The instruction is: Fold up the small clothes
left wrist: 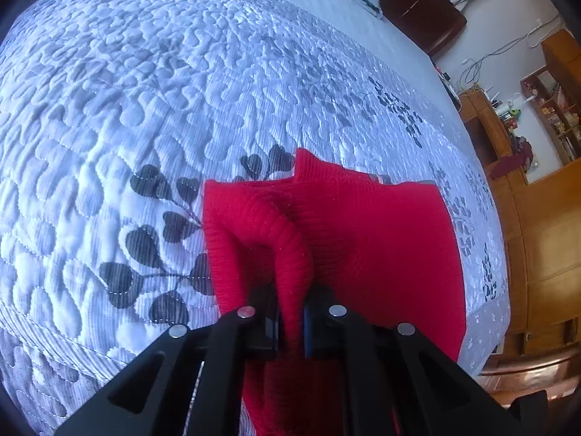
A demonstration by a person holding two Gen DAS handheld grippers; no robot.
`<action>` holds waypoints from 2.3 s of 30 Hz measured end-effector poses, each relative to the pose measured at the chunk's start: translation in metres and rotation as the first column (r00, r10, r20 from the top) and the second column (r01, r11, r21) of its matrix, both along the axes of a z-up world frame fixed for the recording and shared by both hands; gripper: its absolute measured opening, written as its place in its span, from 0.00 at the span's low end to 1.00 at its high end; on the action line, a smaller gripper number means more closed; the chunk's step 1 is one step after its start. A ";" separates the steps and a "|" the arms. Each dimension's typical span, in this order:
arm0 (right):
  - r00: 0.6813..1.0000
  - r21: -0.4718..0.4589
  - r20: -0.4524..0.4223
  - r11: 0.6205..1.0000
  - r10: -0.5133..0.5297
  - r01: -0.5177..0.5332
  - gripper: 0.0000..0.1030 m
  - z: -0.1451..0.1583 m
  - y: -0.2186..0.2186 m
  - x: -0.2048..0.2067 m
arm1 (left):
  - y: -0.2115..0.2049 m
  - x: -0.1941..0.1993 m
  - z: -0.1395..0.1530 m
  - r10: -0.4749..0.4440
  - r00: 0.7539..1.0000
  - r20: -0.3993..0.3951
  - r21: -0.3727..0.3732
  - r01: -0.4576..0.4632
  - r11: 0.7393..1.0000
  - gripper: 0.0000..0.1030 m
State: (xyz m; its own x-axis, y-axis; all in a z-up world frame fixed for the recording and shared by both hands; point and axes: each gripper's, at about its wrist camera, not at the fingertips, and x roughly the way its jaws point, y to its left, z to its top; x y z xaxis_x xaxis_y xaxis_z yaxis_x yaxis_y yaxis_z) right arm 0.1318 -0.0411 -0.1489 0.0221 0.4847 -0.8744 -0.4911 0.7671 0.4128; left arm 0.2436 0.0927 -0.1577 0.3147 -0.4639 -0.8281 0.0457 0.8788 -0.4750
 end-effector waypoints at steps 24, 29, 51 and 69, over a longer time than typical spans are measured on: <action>0.906 0.088 -0.178 0.911 -0.383 0.403 0.49 -0.013 -0.182 -0.014 | -0.033 -0.142 0.012 -0.072 0.993 -0.092 0.098 0.081 0.992 0.38; 0.906 0.070 -0.209 0.919 -0.368 0.389 0.15 -0.016 -0.177 -0.008 | -0.025 -0.142 0.012 -0.048 0.993 -0.104 0.071 0.055 0.996 0.14; 0.957 -0.023 -0.063 0.959 -0.283 0.282 0.34 0.018 -0.191 -0.007 | 0.001 -0.133 0.044 -0.074 0.997 0.000 0.196 0.073 0.978 0.52; 0.965 0.007 0.042 0.966 -0.257 0.257 0.33 0.030 -0.160 0.103 | -0.101 0.064 0.038 -0.410 0.908 0.088 0.264 0.375 0.889 0.50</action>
